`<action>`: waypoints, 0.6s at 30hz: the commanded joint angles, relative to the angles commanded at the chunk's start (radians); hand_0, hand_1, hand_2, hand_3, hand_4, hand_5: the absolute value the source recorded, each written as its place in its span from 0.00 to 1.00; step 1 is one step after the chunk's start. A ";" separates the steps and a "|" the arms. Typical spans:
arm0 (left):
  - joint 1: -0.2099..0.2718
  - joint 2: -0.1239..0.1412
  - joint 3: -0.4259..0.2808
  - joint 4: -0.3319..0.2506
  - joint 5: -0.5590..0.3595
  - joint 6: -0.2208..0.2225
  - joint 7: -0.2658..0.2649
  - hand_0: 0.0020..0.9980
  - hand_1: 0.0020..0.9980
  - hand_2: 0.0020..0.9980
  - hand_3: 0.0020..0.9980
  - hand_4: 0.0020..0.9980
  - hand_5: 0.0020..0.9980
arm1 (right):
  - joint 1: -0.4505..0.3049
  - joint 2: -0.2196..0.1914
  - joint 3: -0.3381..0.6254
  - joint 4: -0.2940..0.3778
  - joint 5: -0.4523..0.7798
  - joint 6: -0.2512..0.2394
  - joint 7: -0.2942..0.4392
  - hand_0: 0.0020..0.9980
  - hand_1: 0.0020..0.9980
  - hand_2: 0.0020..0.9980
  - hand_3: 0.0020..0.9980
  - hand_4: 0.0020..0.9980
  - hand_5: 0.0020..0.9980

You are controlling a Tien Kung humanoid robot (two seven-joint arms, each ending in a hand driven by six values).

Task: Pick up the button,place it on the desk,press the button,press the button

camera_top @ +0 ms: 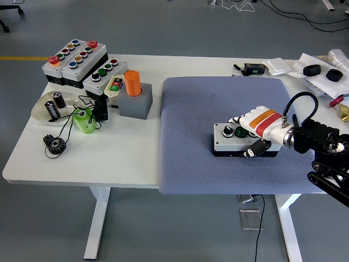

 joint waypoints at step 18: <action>-0.005 0.001 0.000 0.000 0.004 0.000 0.001 0.65 0.70 0.70 0.50 0.31 1.00 | -0.028 -0.046 0.072 0.070 0.078 0.085 -0.006 0.97 0.83 0.93 1.00 0.93 0.26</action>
